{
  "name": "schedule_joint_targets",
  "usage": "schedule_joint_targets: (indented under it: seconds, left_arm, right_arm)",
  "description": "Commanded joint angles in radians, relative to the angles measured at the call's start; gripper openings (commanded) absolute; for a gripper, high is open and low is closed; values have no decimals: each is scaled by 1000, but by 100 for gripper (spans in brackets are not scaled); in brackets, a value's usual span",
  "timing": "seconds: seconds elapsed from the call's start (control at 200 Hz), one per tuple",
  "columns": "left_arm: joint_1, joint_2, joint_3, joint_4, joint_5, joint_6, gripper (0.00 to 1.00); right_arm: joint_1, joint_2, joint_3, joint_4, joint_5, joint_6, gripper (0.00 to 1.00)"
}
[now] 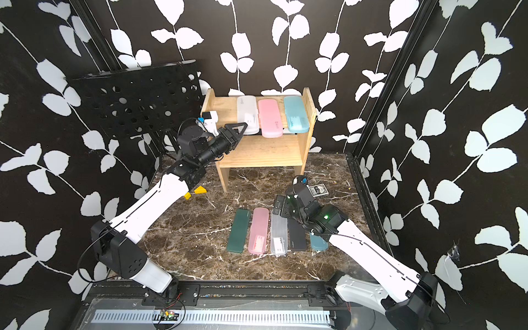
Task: Remove the pencil cases from the shelf
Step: Pick up the pencil case from the shelf.
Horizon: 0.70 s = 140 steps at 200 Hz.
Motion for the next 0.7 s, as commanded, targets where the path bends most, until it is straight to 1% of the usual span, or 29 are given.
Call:
schedule_joint_targets:
  seconds: [0.0, 0.035, 0.12, 0.195, 0.23, 0.295, 0.34, 0.44, 0.545, 0.695]
  left_arm:
    - [1, -13, 13, 18, -10, 5, 39]
    - [1, -13, 9, 21, -11, 6, 38]
    - [1, -13, 0, 26, -16, 2, 28]
    - [1, -13, -8, 34, -17, -1, 25]
    - [1, -14, -9, 35, -17, -2, 22]
    - [1, -20, -18, 36, -18, 0, 11]
    - [2, -27, -32, 45, -27, 6, 0]
    - [6, -51, -60, 63, -44, 56, 0]
    - [12, -98, -94, 51, -43, 159, 0]
    - [12, -244, -262, 129, -59, 340, 0]
  right_arm:
    - [-8, 2, -28, 25, -7, -13, 100]
    - [-7, 2, -27, 25, -7, -13, 99]
    - [-7, 3, -27, 26, -9, -13, 99]
    - [-7, 2, -28, 24, -11, -13, 100]
    - [-7, 2, -27, 23, -11, -14, 100]
    - [-8, -1, -27, 24, -13, -13, 99]
    - [-8, -1, -22, 23, -9, -14, 99]
    - [11, -6, -5, 30, -5, -32, 100]
    - [71, -7, 56, 9, 79, -68, 99]
    - [186, 7, 150, 16, 180, -128, 99]
